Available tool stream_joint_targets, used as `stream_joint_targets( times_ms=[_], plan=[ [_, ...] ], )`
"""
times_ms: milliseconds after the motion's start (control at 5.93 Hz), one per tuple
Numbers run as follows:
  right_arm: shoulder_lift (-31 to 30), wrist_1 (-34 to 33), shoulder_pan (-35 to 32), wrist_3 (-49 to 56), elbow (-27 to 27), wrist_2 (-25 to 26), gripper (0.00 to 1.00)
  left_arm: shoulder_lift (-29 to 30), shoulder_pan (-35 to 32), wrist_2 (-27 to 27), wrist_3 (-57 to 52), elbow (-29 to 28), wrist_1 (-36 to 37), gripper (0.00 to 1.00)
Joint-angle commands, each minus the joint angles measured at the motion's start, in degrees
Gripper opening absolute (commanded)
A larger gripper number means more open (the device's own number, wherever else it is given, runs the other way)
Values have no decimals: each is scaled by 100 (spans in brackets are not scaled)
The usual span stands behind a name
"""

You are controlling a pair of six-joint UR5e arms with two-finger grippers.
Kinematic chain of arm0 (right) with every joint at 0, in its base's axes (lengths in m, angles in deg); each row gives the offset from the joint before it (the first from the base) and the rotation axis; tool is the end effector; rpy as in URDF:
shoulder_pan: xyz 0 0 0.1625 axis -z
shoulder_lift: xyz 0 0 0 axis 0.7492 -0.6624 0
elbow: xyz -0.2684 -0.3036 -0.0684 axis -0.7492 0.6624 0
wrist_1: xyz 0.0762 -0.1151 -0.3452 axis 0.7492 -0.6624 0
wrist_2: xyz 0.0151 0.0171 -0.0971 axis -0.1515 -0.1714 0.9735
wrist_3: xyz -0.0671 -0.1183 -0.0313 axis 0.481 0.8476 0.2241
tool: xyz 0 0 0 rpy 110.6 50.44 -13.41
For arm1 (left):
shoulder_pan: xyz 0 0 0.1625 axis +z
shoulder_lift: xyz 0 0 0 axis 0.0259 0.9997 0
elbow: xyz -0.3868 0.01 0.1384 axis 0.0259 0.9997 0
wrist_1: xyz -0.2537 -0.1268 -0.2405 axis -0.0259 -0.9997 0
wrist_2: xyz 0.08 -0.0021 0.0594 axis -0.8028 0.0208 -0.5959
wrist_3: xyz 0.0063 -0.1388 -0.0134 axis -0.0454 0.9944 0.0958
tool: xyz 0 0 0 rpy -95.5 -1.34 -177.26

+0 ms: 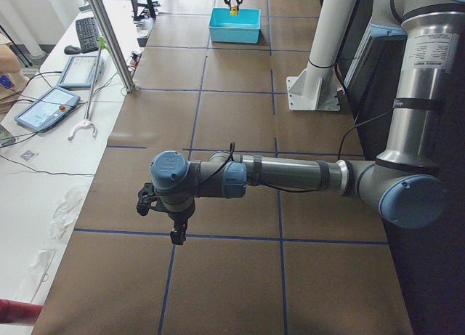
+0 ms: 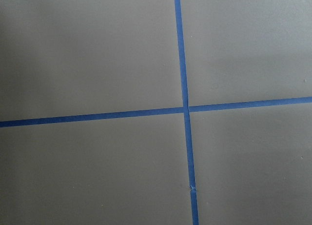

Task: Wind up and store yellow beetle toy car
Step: 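Lower the car onto the bin floor with the right gripper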

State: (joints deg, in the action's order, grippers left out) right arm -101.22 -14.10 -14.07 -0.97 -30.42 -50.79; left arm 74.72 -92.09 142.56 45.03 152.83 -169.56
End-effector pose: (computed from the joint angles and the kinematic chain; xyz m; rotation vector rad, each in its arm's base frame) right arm -0.1692 -0.4245 0.5649 0.5007 -0.6483 -1.4586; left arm -0.0632 -0.4755 0.6464 0.0813 0.7938 0.0578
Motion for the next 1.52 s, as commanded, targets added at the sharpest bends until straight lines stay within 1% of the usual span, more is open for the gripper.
stream_joint_targets(
  times_ms=[0, 337, 843, 1012, 1180, 1349],
  plan=[
    [129, 786, 684, -925, 359, 394, 0, 0, 6, 0, 0, 0, 0, 100],
    [130, 797, 923, -981, 394, 429, 1, 0, 6, 0, 0, 0, 0, 100],
    [-46, 797, 942, -981, 377, 465, 6, 0, 6, 0, 0, 0, 0, 100],
    [-98, 797, 942, -1042, 360, 465, 28, 0, 6, 0, 0, 0, 0, 100],
    [-99, 797, 942, -1321, 333, 447, 84, 9, 6, 0, 0, 0, 0, 100],
    [-90, 806, 942, -1315, 290, 439, 100, 0, 6, 0, 0, 0, 0, 100]
  ],
)
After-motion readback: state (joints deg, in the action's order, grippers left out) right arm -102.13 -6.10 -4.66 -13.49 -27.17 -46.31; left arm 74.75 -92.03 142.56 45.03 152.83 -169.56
